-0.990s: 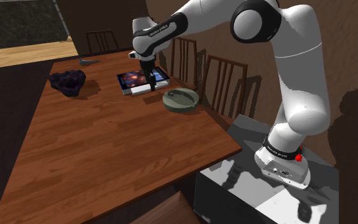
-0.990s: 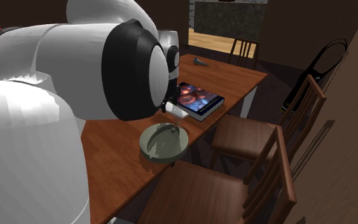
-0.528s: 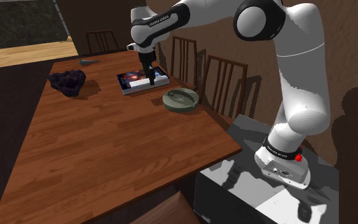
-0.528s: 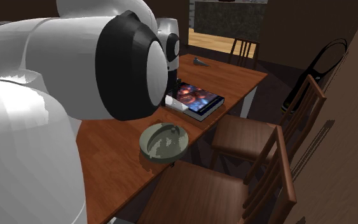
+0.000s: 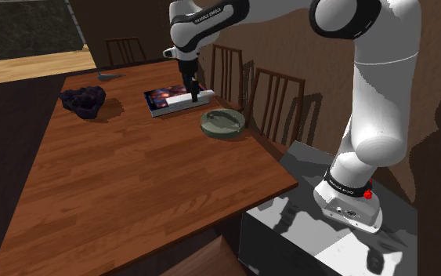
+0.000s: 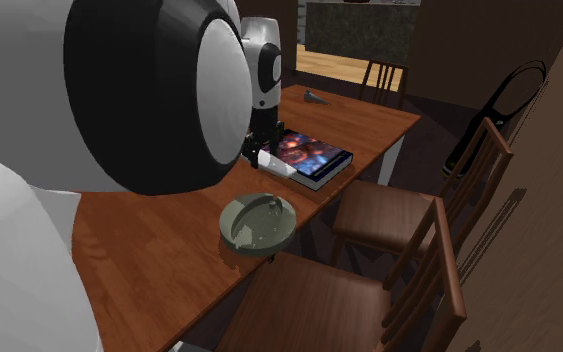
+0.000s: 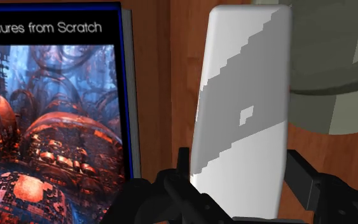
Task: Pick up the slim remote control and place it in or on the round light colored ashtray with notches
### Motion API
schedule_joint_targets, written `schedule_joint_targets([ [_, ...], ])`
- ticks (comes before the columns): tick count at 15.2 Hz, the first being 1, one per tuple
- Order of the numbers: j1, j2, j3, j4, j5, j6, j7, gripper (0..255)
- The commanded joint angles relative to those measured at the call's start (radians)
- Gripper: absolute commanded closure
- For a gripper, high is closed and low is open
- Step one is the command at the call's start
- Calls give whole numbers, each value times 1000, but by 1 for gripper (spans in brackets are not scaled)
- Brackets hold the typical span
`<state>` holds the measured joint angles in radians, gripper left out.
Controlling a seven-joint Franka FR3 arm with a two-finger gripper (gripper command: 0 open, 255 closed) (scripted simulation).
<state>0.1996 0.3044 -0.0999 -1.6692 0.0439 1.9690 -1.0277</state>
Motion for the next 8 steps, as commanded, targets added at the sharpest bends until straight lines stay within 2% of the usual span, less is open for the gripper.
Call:
schedule_joint_targets([
  [1, 3, -81, -2, -113, -7, 33, 1, 255],
  [8, 2, -357, -10, -463, -38, 108, 2, 255],
])
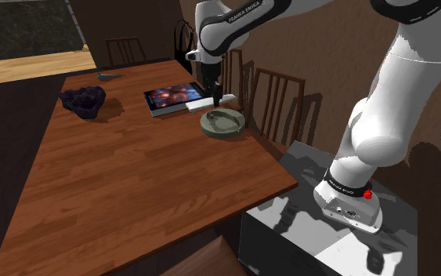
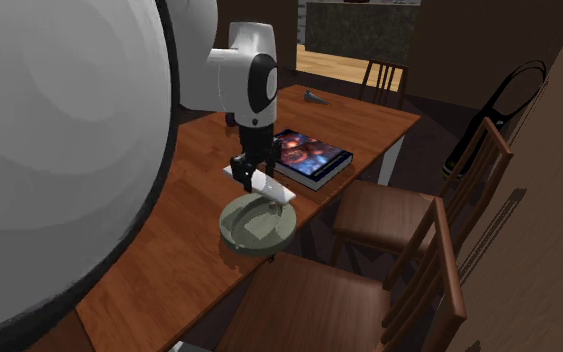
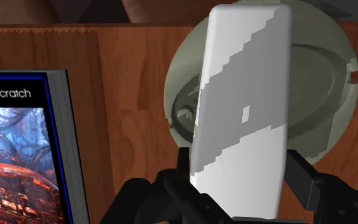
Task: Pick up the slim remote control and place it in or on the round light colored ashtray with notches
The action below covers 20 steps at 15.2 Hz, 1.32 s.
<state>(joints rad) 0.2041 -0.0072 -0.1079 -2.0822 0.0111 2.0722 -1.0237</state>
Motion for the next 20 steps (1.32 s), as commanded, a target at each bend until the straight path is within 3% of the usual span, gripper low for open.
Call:
schedule_joint_targets([
  [1, -3, -84, -3, -94, -10, 11, -2, 255],
  [3, -6, -135, -4, -164, -17, 30, -1, 255],
  [15, -6, -55, -7, -250, -6, 195, -11, 255],
  [20, -6, -49, -7, -254, -6, 205, -11, 255],
])
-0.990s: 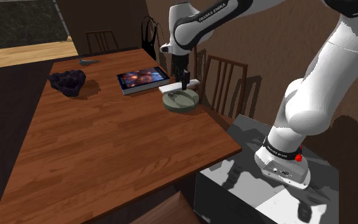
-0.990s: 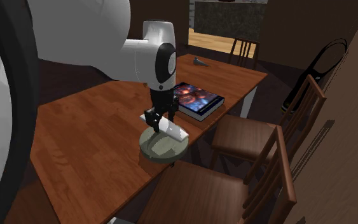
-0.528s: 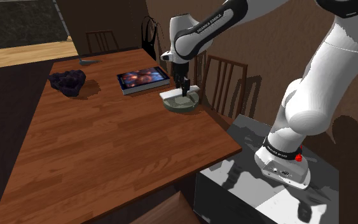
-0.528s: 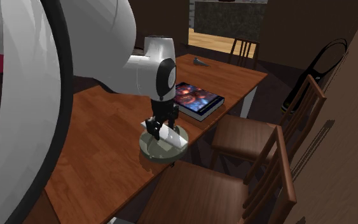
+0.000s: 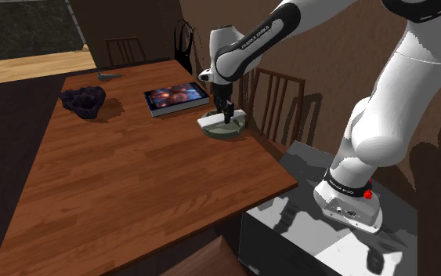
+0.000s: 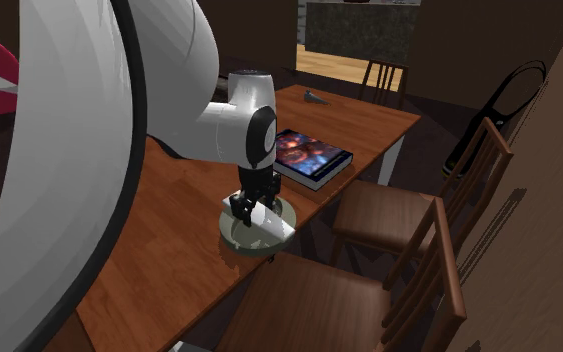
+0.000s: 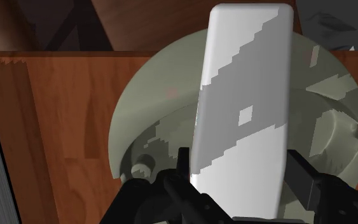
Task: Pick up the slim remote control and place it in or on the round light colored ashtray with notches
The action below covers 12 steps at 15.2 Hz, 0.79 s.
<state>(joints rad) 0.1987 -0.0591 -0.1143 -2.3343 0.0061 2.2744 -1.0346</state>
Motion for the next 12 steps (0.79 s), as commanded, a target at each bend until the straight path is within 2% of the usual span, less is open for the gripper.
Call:
schedule_joint_targets([
  [1, -1, 3, -1, -2, -1, 3, -1, 255],
  [3, -1, 3, -1, -2, -1, 3, -1, 255],
  [4, -1, 3, -1, -1, 0, 2, -1, 0],
  [9, -1, 3, -1, -2, -1, 3, -1, 0],
  [12, -1, -52, 0, 48, -8, -101, 5, 0],
])
